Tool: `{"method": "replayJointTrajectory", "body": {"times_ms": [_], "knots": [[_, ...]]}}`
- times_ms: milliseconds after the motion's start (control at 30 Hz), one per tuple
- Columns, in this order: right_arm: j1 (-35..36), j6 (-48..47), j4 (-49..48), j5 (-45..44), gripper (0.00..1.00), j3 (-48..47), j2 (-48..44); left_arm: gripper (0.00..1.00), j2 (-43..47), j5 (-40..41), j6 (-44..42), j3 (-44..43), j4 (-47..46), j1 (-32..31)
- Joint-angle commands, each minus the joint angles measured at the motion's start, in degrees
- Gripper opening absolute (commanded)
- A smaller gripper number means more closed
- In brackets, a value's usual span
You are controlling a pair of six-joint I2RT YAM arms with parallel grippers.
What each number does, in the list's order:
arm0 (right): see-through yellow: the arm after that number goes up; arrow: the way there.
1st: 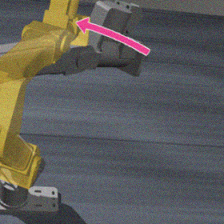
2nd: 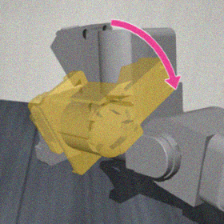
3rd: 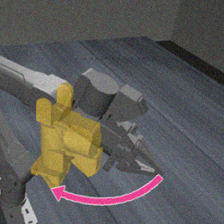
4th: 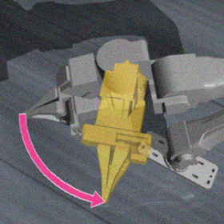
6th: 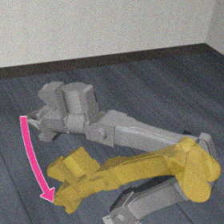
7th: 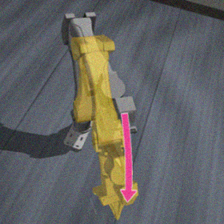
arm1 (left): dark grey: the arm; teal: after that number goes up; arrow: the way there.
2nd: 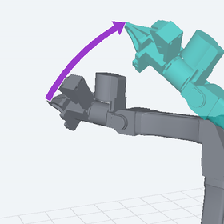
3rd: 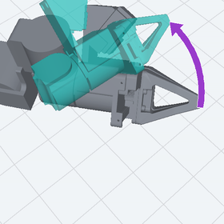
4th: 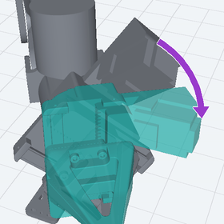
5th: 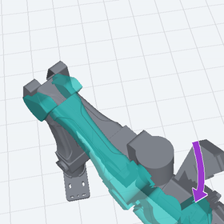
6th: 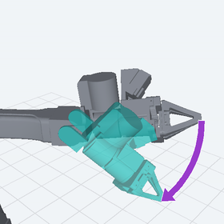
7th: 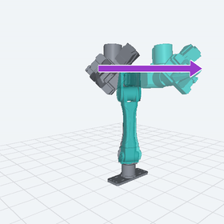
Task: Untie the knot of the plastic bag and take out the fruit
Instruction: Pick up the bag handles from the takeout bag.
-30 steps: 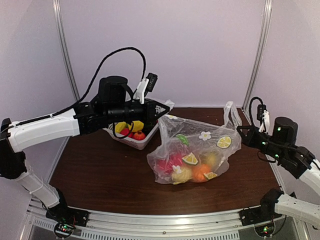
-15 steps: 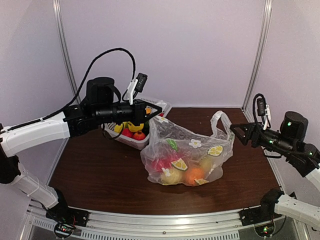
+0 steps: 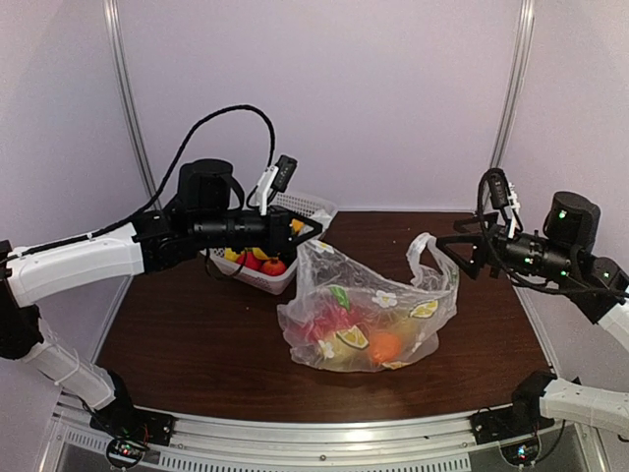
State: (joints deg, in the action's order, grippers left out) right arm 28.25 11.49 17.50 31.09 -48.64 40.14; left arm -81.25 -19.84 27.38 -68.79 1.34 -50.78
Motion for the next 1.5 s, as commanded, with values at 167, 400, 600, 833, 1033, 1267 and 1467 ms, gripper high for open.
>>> {"method": "replayJointTrajectory", "body": {"times_ms": [167,400,600,833,1033,1267,1467], "knots": [[-0.12,-7.54,1.22,14.17,1.00,-5.82,5.66,0.00,-2.65,-1.05,0.28,-4.35,3.57,0.07],[0.20,-8.73,2.61,20.75,1.00,-7.04,7.38,0.00,-2.66,0.85,2.50,-2.82,1.19,0.01],[0.81,-5.91,-0.58,18.51,1.00,-6.50,8.05,0.00,-3.38,1.87,2.68,-2.27,0.27,-0.84],[5.49,-8.45,0.56,15.52,0.94,-7.84,13.49,0.00,-2.54,3.51,3.61,-1.43,0.33,-1.77],[10.18,-6.67,-1.06,13.47,0.58,-7.63,14.59,0.00,-1.94,5.97,6.22,-3.63,6.87,-1.85],[11.29,0.10,4.25,-16.92,0.08,-9.20,9.62,0.00,4.29,12.79,6.08,-3.07,12.72,-1.86],[9.28,-0.21,14.67,-36.56,0.00,-21.28,16.20,0.00,10.72,16.70,4.84,-0.03,14.11,-1.72]]}}
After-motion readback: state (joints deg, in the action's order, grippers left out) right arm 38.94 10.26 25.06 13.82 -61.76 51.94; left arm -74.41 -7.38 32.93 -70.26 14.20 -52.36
